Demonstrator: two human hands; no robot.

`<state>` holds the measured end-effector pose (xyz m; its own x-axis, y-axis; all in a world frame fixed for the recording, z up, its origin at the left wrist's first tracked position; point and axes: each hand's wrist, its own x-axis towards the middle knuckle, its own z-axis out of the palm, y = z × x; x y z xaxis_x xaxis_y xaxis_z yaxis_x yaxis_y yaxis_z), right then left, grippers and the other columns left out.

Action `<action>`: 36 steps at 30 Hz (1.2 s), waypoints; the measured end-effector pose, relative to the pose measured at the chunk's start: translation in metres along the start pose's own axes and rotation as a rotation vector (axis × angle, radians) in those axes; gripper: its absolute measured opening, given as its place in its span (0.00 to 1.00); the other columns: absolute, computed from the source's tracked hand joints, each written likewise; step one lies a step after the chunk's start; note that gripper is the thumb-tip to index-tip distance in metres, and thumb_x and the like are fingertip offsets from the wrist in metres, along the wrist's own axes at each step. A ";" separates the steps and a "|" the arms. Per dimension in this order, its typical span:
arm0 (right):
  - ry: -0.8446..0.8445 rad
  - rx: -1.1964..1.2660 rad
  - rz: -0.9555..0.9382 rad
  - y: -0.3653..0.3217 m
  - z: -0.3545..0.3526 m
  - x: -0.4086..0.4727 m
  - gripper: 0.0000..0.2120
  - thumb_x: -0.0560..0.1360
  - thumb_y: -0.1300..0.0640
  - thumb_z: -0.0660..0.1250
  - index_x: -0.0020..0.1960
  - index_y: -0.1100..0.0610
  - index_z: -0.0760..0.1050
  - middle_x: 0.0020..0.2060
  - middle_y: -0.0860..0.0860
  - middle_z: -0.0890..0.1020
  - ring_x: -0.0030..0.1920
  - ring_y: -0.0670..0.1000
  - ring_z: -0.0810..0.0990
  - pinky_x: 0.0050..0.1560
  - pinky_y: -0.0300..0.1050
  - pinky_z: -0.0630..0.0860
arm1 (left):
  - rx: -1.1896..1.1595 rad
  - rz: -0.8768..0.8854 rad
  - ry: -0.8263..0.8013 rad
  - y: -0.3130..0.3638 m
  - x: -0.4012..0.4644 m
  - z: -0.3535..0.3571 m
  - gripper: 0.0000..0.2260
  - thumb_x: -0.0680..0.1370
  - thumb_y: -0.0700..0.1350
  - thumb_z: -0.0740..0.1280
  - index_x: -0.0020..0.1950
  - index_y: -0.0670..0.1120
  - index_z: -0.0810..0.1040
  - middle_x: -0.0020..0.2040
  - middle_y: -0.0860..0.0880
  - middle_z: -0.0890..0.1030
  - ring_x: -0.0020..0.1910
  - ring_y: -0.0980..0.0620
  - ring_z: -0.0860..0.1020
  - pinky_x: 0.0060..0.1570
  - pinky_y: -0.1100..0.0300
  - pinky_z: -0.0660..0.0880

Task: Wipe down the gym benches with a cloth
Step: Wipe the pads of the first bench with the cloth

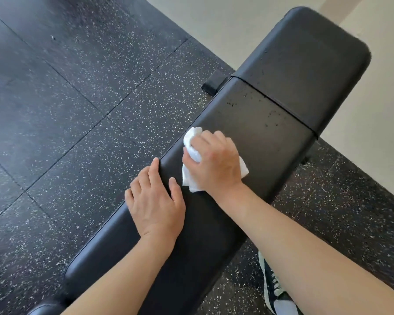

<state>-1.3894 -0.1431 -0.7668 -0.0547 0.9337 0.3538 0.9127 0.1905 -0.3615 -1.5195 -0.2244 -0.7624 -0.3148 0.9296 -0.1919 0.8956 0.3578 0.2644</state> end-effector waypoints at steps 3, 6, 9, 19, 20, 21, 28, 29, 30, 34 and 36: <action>-0.085 0.043 -0.051 -0.025 -0.008 -0.020 0.09 0.73 0.53 0.72 0.40 0.57 0.78 0.34 0.51 0.76 0.34 0.56 0.71 0.33 0.53 0.69 | -0.047 0.046 -0.020 -0.005 -0.001 -0.005 0.26 0.84 0.52 0.59 0.83 0.49 0.63 0.77 0.47 0.70 0.75 0.43 0.67 0.75 0.44 0.60; -0.158 0.097 -0.211 -0.024 -0.023 -0.046 0.10 0.75 0.52 0.72 0.40 0.58 0.78 0.34 0.51 0.76 0.35 0.56 0.72 0.33 0.53 0.69 | -0.087 0.171 -0.060 -0.027 -0.007 -0.013 0.27 0.84 0.48 0.62 0.82 0.45 0.63 0.78 0.43 0.69 0.77 0.42 0.67 0.76 0.45 0.61; -0.287 0.091 -0.559 -0.002 -0.043 -0.068 0.11 0.79 0.51 0.69 0.48 0.59 0.82 0.35 0.52 0.74 0.34 0.56 0.71 0.33 0.53 0.70 | -0.068 0.192 -0.052 -0.070 -0.031 -0.025 0.26 0.84 0.49 0.59 0.82 0.45 0.64 0.77 0.43 0.69 0.75 0.41 0.68 0.76 0.44 0.63; -0.298 -0.451 -0.349 0.030 -0.028 0.007 0.18 0.79 0.54 0.50 0.62 0.60 0.69 0.38 0.54 0.72 0.38 0.60 0.73 0.38 0.54 0.73 | -0.074 -0.016 0.021 -0.172 -0.106 -0.045 0.26 0.83 0.51 0.58 0.80 0.46 0.67 0.76 0.44 0.71 0.74 0.40 0.69 0.73 0.40 0.66; -0.310 -0.452 -0.285 0.007 -0.022 0.002 0.19 0.79 0.52 0.49 0.63 0.60 0.70 0.40 0.55 0.73 0.41 0.60 0.74 0.39 0.54 0.72 | -0.092 -0.033 0.018 -0.172 -0.108 -0.045 0.25 0.83 0.50 0.58 0.80 0.47 0.67 0.76 0.45 0.70 0.75 0.41 0.68 0.73 0.41 0.67; -0.325 -0.429 -0.254 -0.017 -0.016 -0.007 0.20 0.80 0.51 0.49 0.63 0.59 0.71 0.42 0.55 0.75 0.42 0.60 0.75 0.40 0.54 0.71 | -0.114 -0.049 0.019 -0.171 -0.109 -0.046 0.25 0.83 0.50 0.57 0.80 0.47 0.68 0.76 0.46 0.70 0.76 0.42 0.68 0.73 0.42 0.67; -0.354 0.055 -0.639 -0.167 -0.001 -0.126 0.09 0.76 0.49 0.71 0.46 0.56 0.80 0.36 0.52 0.76 0.35 0.57 0.74 0.32 0.51 0.67 | -0.287 -0.224 0.008 -0.193 -0.108 -0.043 0.20 0.85 0.46 0.57 0.77 0.49 0.70 0.73 0.48 0.74 0.69 0.42 0.72 0.67 0.43 0.70; -0.361 0.099 -0.703 -0.170 0.000 -0.132 0.09 0.77 0.49 0.71 0.45 0.56 0.80 0.35 0.52 0.76 0.35 0.56 0.73 0.32 0.51 0.67 | -0.307 -0.209 0.001 -0.199 -0.112 -0.043 0.20 0.86 0.45 0.58 0.79 0.49 0.69 0.74 0.49 0.73 0.69 0.43 0.72 0.68 0.45 0.70; -0.367 0.135 -0.767 -0.167 0.000 -0.130 0.10 0.77 0.49 0.71 0.46 0.56 0.81 0.35 0.52 0.76 0.35 0.55 0.73 0.32 0.50 0.67 | -0.310 -0.182 -0.007 -0.203 -0.116 -0.043 0.22 0.86 0.45 0.60 0.80 0.49 0.67 0.75 0.49 0.72 0.71 0.44 0.71 0.69 0.46 0.70; -0.347 0.092 -0.867 -0.111 -0.003 -0.078 0.15 0.79 0.46 0.70 0.49 0.58 0.83 0.34 0.53 0.76 0.34 0.57 0.75 0.30 0.51 0.69 | -0.279 -0.149 0.018 -0.210 -0.119 -0.038 0.23 0.85 0.49 0.55 0.82 0.48 0.65 0.75 0.48 0.71 0.71 0.45 0.71 0.69 0.47 0.71; -0.313 -0.010 -0.736 -0.067 -0.009 -0.038 0.14 0.80 0.50 0.69 0.51 0.62 0.83 0.34 0.56 0.76 0.34 0.60 0.76 0.31 0.54 0.74 | -0.265 -0.156 0.035 -0.206 -0.118 -0.037 0.26 0.84 0.51 0.54 0.81 0.46 0.65 0.74 0.46 0.72 0.69 0.42 0.73 0.68 0.45 0.72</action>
<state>-1.4447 -0.1937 -0.7487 -0.7542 0.6115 0.2395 0.6017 0.7895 -0.1212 -1.6786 -0.4044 -0.7596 -0.4564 0.8627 -0.2180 0.7241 0.5025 0.4724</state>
